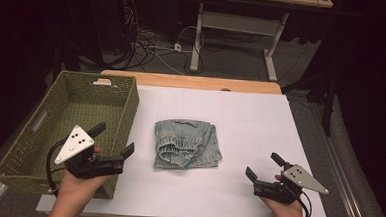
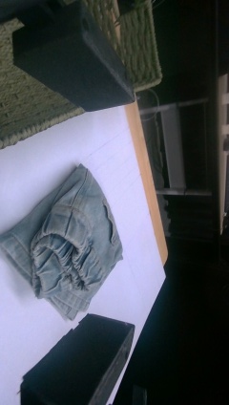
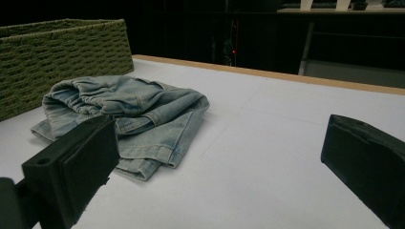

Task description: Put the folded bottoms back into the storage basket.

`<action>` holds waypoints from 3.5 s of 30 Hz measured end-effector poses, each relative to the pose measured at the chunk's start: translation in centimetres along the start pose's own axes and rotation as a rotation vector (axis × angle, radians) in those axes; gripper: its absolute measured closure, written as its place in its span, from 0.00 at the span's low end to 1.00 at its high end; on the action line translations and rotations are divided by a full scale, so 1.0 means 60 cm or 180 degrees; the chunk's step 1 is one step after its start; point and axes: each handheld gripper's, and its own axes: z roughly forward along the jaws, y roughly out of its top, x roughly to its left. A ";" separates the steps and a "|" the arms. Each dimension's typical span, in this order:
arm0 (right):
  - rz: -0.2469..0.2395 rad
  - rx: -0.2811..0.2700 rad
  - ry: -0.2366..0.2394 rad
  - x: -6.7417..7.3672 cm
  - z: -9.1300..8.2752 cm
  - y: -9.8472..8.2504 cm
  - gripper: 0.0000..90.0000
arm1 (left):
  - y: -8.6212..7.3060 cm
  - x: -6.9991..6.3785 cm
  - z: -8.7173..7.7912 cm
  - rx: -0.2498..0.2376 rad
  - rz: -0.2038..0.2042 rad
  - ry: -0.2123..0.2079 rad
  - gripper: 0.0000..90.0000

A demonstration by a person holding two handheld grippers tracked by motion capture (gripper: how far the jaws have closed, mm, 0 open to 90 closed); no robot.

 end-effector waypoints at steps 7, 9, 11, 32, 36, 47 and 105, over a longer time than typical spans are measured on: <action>0.0001 -0.0025 -0.0043 0.000 -0.005 0.001 0.00 | 0.001 0.000 0.003 0.0052 0.0000 -0.0017 0.00; -0.0005 -0.0017 -0.0039 -0.001 -0.005 0.001 0.00 | 0.001 0.000 0.003 0.0055 -0.0004 -0.0016 0.00; -0.0007 -0.0014 -0.0035 -0.001 -0.004 0.000 0.00 | 0.002 0.001 0.004 0.0073 -0.0014 -0.0011 0.00; 0.0027 0.0279 0.0141 0.020 0.045 0.011 0.10 | -0.039 -0.130 0.112 0.0644 0.0225 -0.0507 0.00; 0.0059 0.0574 0.0291 0.031 0.085 0.010 0.23 | -0.083 -0.125 0.158 0.1066 0.0126 -0.0394 0.02; 0.0022 0.1484 0.0351 0.056 0.214 -0.002 0.50 | -0.147 -0.085 0.206 0.1751 0.0024 0.0214 0.43; 0.0170 0.0696 0.0099 -0.008 0.028 -0.020 0.00 | -0.157 -0.103 0.128 0.1703 0.0183 -0.0247 0.00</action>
